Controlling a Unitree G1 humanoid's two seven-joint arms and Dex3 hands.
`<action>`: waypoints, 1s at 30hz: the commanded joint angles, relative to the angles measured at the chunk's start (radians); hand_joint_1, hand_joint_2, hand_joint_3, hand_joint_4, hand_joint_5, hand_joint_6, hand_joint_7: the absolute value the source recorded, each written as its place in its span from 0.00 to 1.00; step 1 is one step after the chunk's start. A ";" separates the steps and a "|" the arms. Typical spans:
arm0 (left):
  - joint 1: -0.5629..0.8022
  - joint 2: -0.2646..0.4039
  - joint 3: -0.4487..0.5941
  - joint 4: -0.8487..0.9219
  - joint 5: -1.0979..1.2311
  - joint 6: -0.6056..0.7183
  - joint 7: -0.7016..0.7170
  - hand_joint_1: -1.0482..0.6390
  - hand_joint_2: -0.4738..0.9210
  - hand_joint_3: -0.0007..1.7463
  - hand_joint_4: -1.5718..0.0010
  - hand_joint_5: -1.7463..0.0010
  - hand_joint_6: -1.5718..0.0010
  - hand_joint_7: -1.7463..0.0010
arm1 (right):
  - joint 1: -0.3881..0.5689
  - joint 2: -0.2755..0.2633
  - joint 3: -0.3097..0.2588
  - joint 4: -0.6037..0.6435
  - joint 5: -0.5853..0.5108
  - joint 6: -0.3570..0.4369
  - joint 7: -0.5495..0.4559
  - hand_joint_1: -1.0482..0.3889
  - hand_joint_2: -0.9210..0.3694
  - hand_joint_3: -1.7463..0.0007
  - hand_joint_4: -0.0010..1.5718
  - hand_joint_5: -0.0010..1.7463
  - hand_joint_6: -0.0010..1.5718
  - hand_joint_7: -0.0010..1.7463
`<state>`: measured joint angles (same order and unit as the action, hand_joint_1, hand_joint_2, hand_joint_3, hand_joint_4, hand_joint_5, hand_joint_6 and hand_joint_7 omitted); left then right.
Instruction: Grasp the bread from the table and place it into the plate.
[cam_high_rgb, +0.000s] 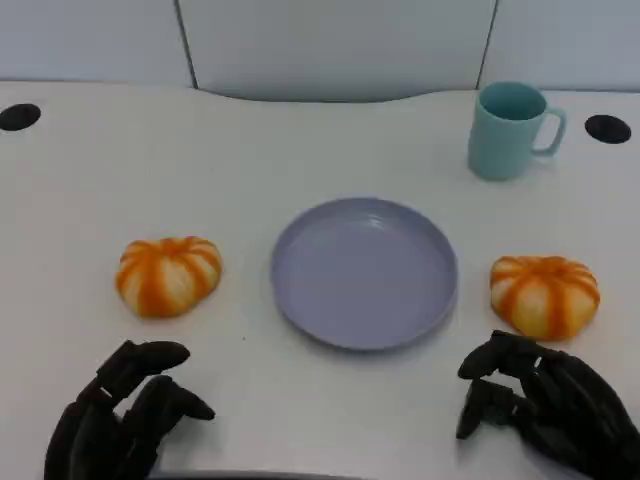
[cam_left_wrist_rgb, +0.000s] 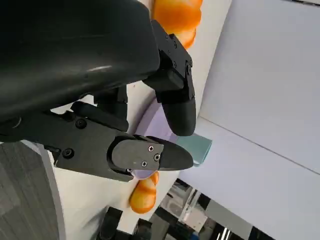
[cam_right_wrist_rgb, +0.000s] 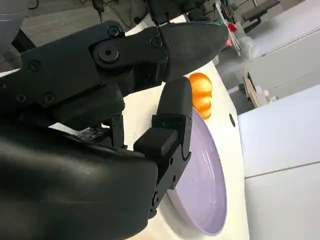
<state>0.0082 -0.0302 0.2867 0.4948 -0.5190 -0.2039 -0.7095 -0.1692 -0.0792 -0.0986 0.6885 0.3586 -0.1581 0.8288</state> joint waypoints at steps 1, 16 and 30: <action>0.006 0.012 0.006 -0.003 -0.002 -0.005 0.002 0.29 1.00 0.14 0.78 0.00 0.72 0.34 | 0.031 -0.009 0.003 0.027 -0.019 0.021 -0.008 0.36 0.00 0.86 0.42 0.84 0.43 0.60; 0.032 0.022 -0.019 -0.075 0.130 -0.198 0.076 0.30 1.00 0.19 0.76 0.05 0.73 0.33 | 0.035 0.004 0.012 0.020 -0.018 0.024 -0.023 0.36 0.00 0.86 0.42 0.84 0.44 0.60; 0.027 0.203 -0.081 -0.273 0.479 -0.378 0.265 0.32 1.00 0.12 0.87 0.20 0.76 0.63 | 0.011 0.008 -0.003 0.078 -0.009 -0.002 0.005 0.37 0.00 0.87 0.41 0.84 0.43 0.59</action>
<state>0.0400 0.1016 0.2089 0.2552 -0.1329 -0.5334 -0.4933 -0.1864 -0.0729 -0.1004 0.7271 0.3627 -0.1793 0.8406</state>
